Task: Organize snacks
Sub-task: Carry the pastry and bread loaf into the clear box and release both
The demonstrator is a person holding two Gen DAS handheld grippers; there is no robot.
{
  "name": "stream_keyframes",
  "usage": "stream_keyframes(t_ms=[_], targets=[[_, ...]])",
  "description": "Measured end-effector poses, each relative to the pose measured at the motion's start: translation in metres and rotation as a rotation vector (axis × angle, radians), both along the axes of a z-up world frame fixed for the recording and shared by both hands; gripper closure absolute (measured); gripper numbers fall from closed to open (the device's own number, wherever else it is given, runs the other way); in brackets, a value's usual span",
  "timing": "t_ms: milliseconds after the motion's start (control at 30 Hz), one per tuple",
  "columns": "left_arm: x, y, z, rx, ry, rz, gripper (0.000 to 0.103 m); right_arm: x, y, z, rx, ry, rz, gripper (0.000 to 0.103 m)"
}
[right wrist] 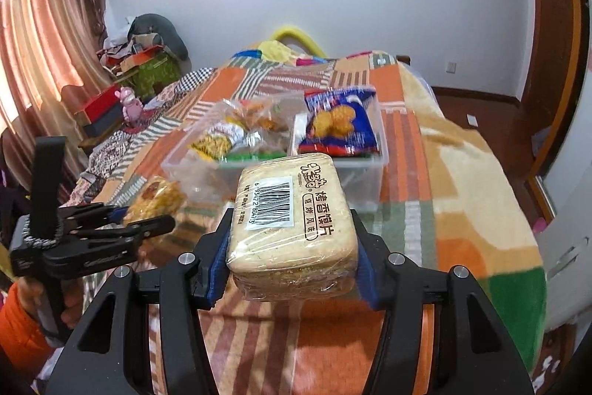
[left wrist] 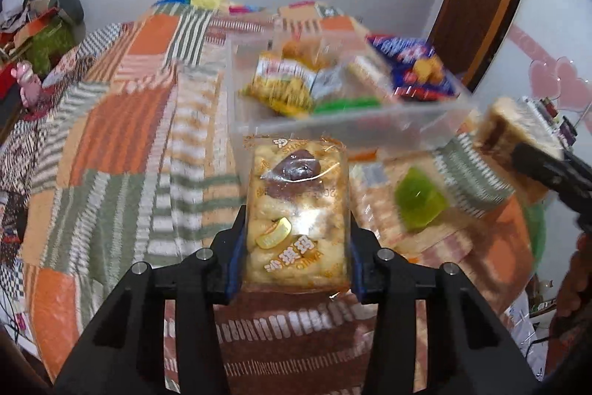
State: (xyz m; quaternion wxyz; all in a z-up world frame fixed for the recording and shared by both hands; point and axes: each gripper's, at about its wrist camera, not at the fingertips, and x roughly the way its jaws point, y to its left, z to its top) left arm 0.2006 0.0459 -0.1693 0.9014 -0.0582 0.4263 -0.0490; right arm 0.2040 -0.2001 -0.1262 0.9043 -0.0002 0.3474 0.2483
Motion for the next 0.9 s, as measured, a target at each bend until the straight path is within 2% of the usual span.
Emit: stream_keyframes(t_ms=[233,400,600,900], targets=[[0.019,0.001,0.045,0.007,-0.108,0.005,0.059,0.026,0.022,0.014,0.005,-0.042,0.031,0.051],[0.047,0.005,0.058,0.001,-0.138,0.024,0.059,0.044,0.038,0.02,-0.005,-0.074,0.04,0.051],[0.093,0.012,0.047,0.049,-0.116,0.078,0.059,0.074,0.058,0.017,-0.019,-0.066,0.046,0.051],[0.144,0.013,0.022,0.031,-0.046,0.074,0.059,0.115,0.079,0.003,-0.055,-0.006,0.037,0.051]])
